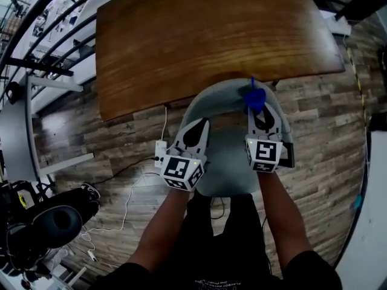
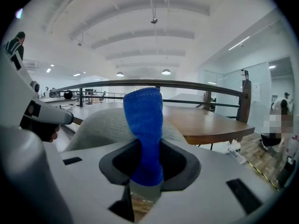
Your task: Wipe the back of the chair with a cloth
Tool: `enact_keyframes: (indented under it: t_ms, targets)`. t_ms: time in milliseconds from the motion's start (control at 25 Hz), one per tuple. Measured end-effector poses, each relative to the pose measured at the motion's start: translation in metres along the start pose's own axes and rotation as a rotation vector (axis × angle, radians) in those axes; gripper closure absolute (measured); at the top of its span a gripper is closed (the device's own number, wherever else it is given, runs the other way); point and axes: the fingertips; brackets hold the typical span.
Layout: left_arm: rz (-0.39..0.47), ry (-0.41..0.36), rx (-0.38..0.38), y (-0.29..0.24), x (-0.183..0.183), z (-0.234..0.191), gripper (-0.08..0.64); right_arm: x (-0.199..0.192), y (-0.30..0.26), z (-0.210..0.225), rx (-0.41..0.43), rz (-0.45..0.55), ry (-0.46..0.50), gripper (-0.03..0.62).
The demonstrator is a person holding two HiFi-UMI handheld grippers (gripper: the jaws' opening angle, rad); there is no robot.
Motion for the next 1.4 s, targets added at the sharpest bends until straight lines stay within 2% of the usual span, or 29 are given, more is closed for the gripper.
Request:
enact_keyframes:
  t_ms: [120,360,520,640,840,1080,1400]
  targets:
    - [0.023,0.009,0.046,0.013,-0.004,-0.016,0.554,-0.003,0.000,-0.032,0.072,0.012,0.024,0.482]
    - [0.050,0.015,0.149,0.046,-0.007,-0.063,0.554,-0.021,0.001,-0.115,0.276,-0.002,0.085,0.482]
    - [0.041,0.051,0.186,0.060,-0.022,-0.081,0.554,-0.029,-0.002,-0.161,0.367,-0.011,0.038,0.482]
    - [0.038,0.042,0.187,0.063,-0.028,-0.090,0.554,-0.033,-0.007,-0.190,0.412,-0.005,0.027,0.482]
    - [0.050,0.034,0.203,0.067,-0.028,-0.109,0.554,-0.040,-0.019,-0.213,0.436,-0.005,0.042,0.482]
    - [0.016,0.035,0.201,0.067,-0.051,-0.108,0.554,-0.039,-0.029,-0.212,0.433,0.016,0.048,0.482]
    - [0.009,0.008,0.164,0.047,-0.058,-0.086,0.554,-0.049,-0.040,-0.174,0.352,0.034,-0.005,0.482]
Point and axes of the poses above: the fingertips, and each gripper's own axes: y backward along the fingers, z to its right, x out of its top, and after that the axes turned 4 degrees about -z, right-handed
